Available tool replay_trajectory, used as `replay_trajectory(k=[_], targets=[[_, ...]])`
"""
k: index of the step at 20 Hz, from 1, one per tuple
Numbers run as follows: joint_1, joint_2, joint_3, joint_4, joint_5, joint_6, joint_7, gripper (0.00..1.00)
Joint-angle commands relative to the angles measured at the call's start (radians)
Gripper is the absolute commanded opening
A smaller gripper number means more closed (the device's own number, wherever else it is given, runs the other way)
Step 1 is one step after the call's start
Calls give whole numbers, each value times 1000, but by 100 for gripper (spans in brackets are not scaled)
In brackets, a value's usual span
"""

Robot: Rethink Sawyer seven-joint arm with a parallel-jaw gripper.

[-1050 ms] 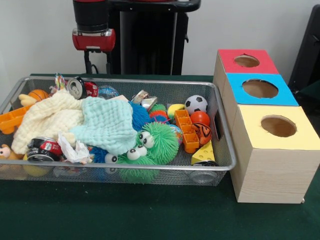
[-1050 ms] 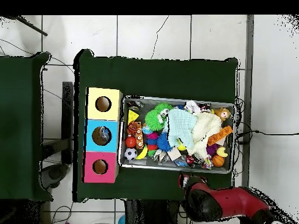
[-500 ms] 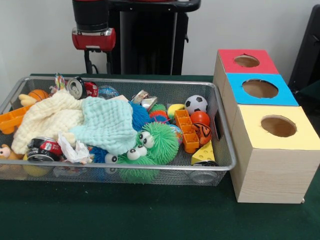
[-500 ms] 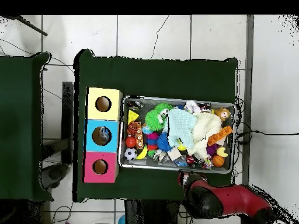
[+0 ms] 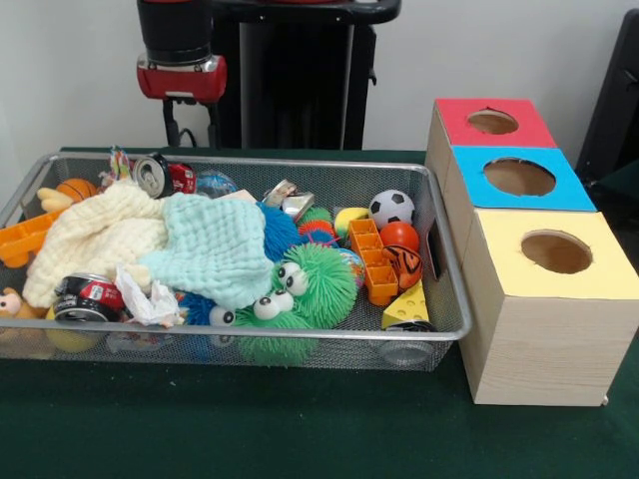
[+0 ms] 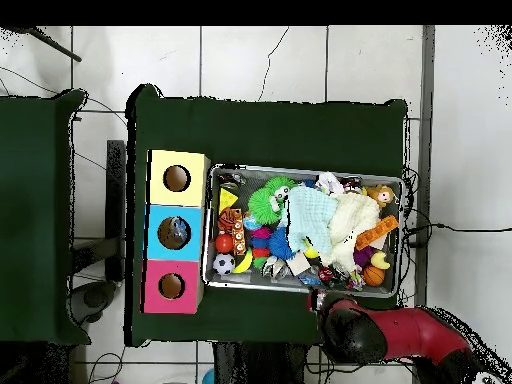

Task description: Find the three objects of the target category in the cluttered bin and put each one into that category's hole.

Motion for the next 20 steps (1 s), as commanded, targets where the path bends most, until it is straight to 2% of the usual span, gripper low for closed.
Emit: replay_trajectory(k=[1,10,15,20], targets=[[3,20,92,-176,36,122,-133,100],[15,34,71,-179,3,81,-104,100],[62,46,19,-184,-33,26,-35,100],[96,50,-14,-180,-39,2,2,100]])
